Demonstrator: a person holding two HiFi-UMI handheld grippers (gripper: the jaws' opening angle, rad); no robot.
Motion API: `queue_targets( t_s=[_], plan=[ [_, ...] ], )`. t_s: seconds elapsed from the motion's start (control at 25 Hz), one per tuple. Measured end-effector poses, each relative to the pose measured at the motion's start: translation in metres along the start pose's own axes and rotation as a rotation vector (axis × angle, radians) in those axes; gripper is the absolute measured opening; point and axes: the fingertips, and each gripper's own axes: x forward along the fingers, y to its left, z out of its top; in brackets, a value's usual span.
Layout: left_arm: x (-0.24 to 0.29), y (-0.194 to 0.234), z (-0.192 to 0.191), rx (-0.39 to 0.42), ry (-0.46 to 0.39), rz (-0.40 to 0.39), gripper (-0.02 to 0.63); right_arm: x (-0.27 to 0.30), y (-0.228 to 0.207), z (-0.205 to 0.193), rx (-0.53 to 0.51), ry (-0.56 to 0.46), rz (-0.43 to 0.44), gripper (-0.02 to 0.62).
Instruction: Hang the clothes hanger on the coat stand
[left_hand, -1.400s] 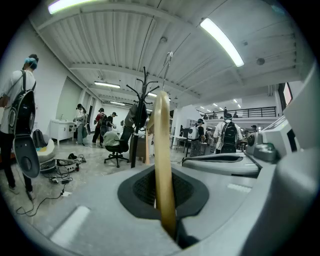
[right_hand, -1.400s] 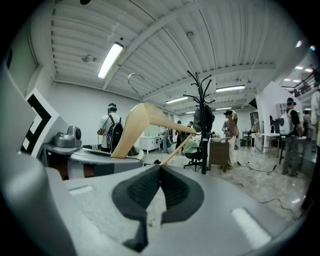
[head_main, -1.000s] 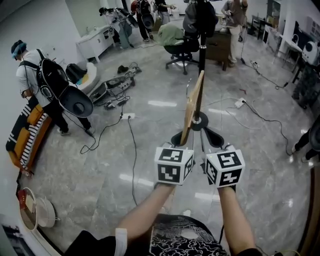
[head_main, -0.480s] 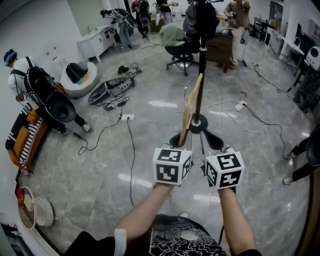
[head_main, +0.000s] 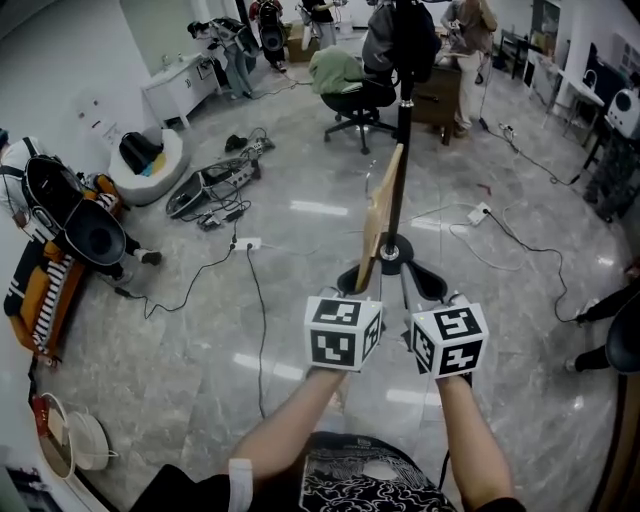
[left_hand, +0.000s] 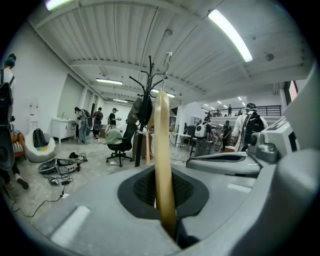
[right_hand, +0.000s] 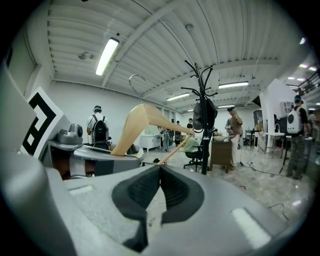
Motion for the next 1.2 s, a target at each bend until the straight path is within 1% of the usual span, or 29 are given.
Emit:
queue_targets(
  t_s=[0.44,0.68,1.04,1.2],
  plan=[
    [0.056,0.065,0.021,-0.003,0.014,-0.061,0.003,0.083,-0.012,0.012,0.015,0.037,-0.053,0.002],
    [0.073,0.098,0.029,0.002,0.017,-0.097,0.003,0.120,-0.006,0.020,0.020,0.049,-0.079,0.002],
    [0.102,0.138,0.041,0.019,0.029,-0.150,0.003,0.175,-0.004,0.033,0.030,0.050,-0.112,0.002],
    [0.114,0.149,0.048,0.016,0.028,-0.160,0.003,0.191,-0.008,0.037,0.031,0.051,-0.120,0.002]
  ],
)
